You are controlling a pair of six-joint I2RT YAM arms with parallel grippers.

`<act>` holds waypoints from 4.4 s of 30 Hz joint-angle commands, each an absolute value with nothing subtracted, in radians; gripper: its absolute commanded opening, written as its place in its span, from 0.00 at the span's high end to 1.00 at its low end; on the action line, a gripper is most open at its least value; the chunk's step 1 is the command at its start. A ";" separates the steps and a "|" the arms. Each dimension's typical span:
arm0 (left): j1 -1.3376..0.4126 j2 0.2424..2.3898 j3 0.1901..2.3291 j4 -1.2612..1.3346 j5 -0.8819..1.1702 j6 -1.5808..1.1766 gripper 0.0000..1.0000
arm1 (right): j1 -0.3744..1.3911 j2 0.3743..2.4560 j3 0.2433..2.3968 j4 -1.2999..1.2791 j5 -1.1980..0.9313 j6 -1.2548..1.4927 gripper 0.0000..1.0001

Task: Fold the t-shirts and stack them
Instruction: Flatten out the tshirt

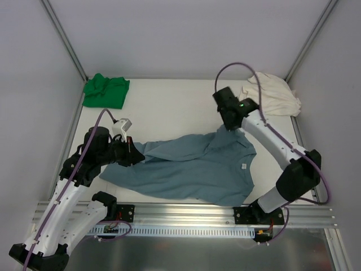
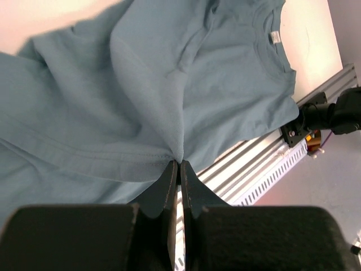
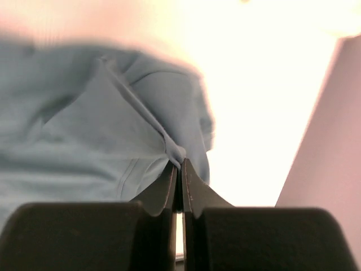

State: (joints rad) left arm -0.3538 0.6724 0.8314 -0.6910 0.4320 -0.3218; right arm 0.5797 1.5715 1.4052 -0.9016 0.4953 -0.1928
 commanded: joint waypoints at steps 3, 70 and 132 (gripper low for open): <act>-0.357 0.744 1.015 -0.698 0.362 -0.255 1.00 | 0.421 1.460 1.728 -1.005 0.589 -0.207 0.99; -0.334 0.892 2.132 -0.853 0.209 -0.284 1.00 | -0.086 1.054 2.451 -0.945 -0.066 0.121 0.99; -0.336 0.782 2.214 -0.609 0.242 -0.299 1.00 | -0.064 0.994 2.474 -0.678 -0.094 0.216 0.99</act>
